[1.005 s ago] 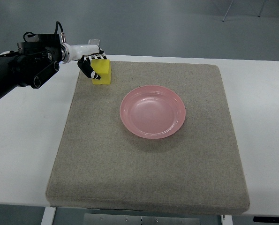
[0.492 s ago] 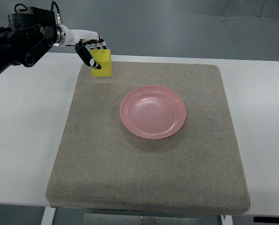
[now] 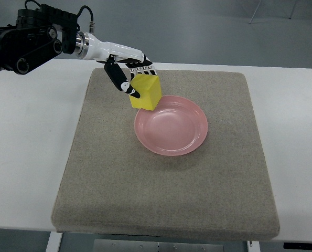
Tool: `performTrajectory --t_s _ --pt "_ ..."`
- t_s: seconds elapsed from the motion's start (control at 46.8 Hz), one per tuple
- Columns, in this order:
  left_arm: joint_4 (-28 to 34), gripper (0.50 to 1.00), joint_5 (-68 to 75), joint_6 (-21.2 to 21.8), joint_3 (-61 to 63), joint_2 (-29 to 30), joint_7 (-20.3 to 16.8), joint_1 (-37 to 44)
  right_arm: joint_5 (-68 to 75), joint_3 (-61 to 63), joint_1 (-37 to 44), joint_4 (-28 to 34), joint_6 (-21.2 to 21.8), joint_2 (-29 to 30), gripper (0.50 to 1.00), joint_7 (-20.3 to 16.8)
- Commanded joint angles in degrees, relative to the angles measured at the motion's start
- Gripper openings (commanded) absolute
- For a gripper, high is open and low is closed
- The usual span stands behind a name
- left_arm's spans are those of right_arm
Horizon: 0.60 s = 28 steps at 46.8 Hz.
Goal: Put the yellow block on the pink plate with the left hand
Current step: 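Carry the cube over the pink plate and lower it onto the plate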
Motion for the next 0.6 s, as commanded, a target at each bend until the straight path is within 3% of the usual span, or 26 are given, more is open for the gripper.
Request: performTrajectory --t_s 0.0,0.385,0.578 --pt "-3.85 0.500 4.18 4.70 0.01 0.06 0.11 0.26 0.00 0.00 -0.08 0.00 0.00 0.00 0.924 0.00" --pt "-5.00 0.500 8.14 16.31 0.28 -3.62 0.73 4.04 0.00 0.00 0.01 0.00 0.00 0.00 0.924 0.00" --pt "-5.00 0.500 8.06 17.28 0.28 -4.33 0.73 4.92 0.00 0.00 0.01 0.00 0.00 0.00 0.924 0.00"
